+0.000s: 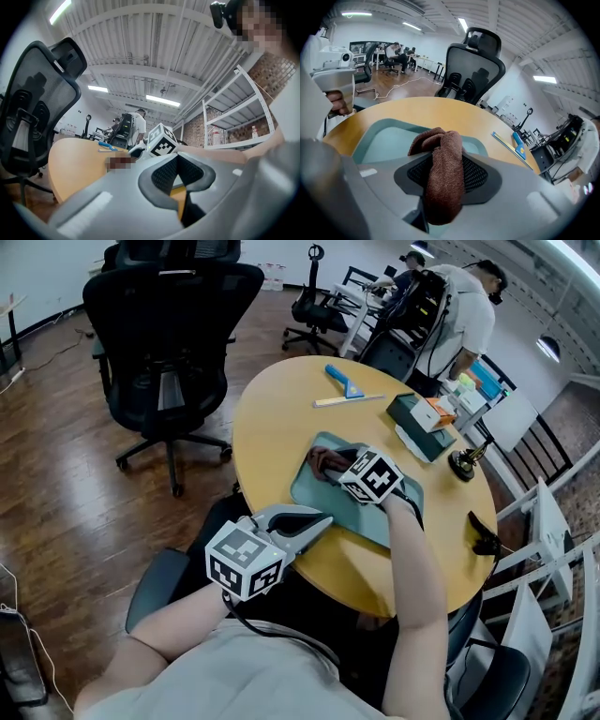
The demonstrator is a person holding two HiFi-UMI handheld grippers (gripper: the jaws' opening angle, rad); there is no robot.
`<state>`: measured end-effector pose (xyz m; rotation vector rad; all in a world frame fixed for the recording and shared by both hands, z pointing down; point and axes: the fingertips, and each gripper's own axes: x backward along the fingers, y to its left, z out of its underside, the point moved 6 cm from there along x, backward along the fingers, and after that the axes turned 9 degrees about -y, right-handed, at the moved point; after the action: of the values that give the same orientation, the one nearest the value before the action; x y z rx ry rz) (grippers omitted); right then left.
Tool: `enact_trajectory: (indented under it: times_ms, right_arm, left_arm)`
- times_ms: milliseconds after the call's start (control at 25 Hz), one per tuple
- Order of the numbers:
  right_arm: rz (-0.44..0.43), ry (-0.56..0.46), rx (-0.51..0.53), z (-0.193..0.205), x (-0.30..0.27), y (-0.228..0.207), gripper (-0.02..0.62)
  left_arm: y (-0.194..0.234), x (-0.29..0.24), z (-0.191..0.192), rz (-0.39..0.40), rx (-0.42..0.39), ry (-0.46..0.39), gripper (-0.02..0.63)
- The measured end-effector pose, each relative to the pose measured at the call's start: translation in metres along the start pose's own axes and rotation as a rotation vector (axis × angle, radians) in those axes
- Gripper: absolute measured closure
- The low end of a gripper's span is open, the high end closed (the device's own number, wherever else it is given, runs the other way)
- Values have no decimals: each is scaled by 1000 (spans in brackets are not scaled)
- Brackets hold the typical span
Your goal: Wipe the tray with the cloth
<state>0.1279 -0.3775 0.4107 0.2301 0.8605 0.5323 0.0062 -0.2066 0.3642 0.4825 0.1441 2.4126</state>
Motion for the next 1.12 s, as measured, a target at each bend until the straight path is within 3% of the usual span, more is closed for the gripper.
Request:
enact_trajectory:
  times_ms: [240,680,920,1120]
  right_arm:
    - [50,17,-73,6,-17,-31,434]
    - [175,52,-108,10,-28,-58,434]
    - [166,10,-124,13,-17,-56,439]
    - [198,-78,-149,10,34,-50,440]
  left_arm:
    - [2,5,6,-12,4,17,606]
    - [0,8,5,-24,-14,20,606]
    - [-2,7,4,-21,-20,18,606]
    - [0,3,5,-12,-18,24,606]
